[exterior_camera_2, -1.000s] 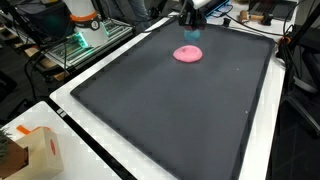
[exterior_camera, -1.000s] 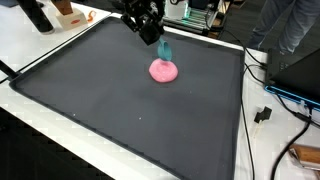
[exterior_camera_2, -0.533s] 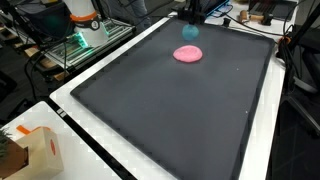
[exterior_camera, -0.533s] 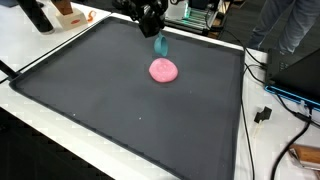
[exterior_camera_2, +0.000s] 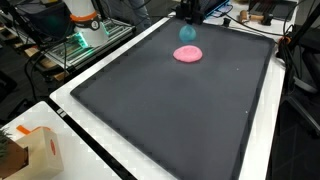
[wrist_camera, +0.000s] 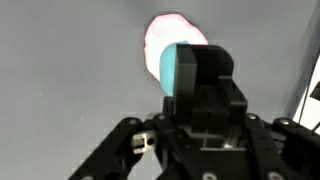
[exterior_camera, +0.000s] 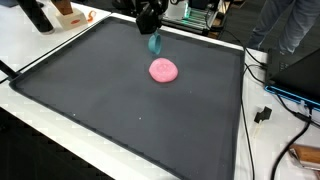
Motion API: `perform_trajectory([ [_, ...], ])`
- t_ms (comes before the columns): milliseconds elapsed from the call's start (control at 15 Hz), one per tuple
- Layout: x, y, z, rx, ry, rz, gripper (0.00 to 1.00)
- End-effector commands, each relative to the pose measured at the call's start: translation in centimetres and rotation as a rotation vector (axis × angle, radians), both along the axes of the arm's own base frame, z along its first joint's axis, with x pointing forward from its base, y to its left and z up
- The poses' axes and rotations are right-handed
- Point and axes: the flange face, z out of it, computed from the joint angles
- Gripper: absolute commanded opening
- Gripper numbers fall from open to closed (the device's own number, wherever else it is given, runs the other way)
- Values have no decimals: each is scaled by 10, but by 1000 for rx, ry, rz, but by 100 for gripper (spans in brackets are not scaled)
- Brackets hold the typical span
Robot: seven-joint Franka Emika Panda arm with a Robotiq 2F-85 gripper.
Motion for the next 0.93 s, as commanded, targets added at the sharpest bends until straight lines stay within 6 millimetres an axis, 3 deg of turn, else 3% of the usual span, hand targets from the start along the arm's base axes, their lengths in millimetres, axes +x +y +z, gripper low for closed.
perform_trajectory([
  [0,-13,7,8,-71,-31,-17,25],
  [200,-16,12,11,-97,-34,-14,25],
  [267,-4,9,8,-67,-22,-5,25],
  [333,-4,10,9,-68,-23,-4,50],
  [867,-3,10,8,-67,-22,-4,50],
])
